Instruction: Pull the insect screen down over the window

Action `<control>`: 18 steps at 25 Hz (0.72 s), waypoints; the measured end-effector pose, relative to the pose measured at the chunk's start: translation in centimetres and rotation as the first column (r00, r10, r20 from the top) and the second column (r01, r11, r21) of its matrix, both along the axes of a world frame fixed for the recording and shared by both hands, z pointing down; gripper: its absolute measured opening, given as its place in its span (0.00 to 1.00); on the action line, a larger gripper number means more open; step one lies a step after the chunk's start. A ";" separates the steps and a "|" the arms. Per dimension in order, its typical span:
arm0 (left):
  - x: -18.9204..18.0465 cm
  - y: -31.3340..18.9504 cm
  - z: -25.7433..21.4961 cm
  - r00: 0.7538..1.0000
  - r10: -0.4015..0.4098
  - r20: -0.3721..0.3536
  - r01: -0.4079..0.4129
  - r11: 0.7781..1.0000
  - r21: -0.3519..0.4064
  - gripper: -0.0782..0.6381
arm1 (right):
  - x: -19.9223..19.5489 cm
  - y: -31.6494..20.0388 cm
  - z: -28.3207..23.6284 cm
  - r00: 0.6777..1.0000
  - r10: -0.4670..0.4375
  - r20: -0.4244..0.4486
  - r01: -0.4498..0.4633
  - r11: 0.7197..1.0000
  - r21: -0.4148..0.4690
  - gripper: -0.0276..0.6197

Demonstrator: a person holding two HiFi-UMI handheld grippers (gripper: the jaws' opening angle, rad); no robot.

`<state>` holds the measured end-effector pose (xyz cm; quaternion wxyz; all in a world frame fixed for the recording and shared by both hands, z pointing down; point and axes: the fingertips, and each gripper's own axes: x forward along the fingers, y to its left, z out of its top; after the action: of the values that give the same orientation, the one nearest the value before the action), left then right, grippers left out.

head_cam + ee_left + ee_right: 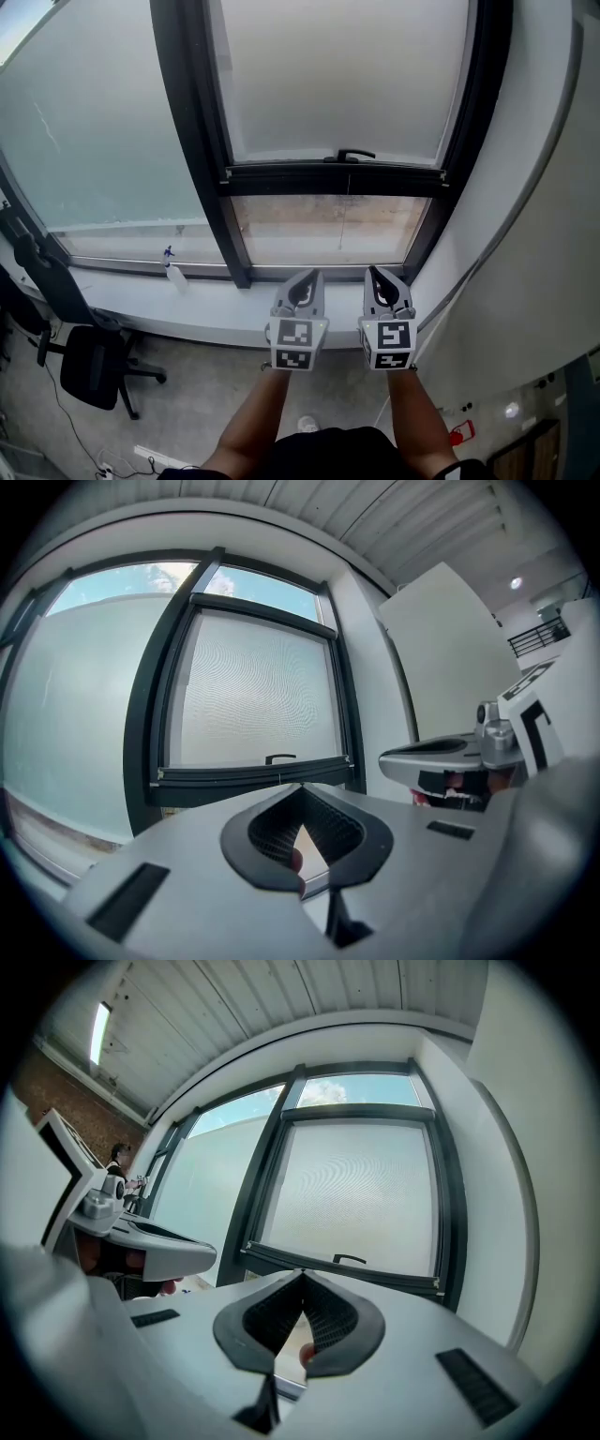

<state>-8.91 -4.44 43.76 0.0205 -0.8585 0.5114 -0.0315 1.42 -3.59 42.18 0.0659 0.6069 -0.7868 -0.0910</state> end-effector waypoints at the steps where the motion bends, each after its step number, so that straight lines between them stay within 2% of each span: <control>1: 0.1 0.2 0.0 1.000 -0.007 0.002 0.007 1.000 -0.001 0.11 | 0.3 0.3 0.2 1.000 0.003 0.003 -0.003 1.000 -0.003 0.05; 12: 2.7 4.3 1.1 0.998 -0.062 -0.006 0.062 0.998 -0.031 0.11 | 4.2 5.2 1.2 1.000 -0.007 0.023 0.007 1.000 -0.031 0.05; 18: 4.1 6.3 1.9 0.998 -0.068 0.019 0.068 0.997 -0.034 0.11 | 6.3 7.2 1.7 0.999 0.001 0.052 0.001 1.000 -0.028 0.05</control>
<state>-4.78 1.91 45.66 0.0089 -0.8405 0.5395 -0.0489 7.67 3.57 43.83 0.0539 0.6081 -0.7894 -0.0639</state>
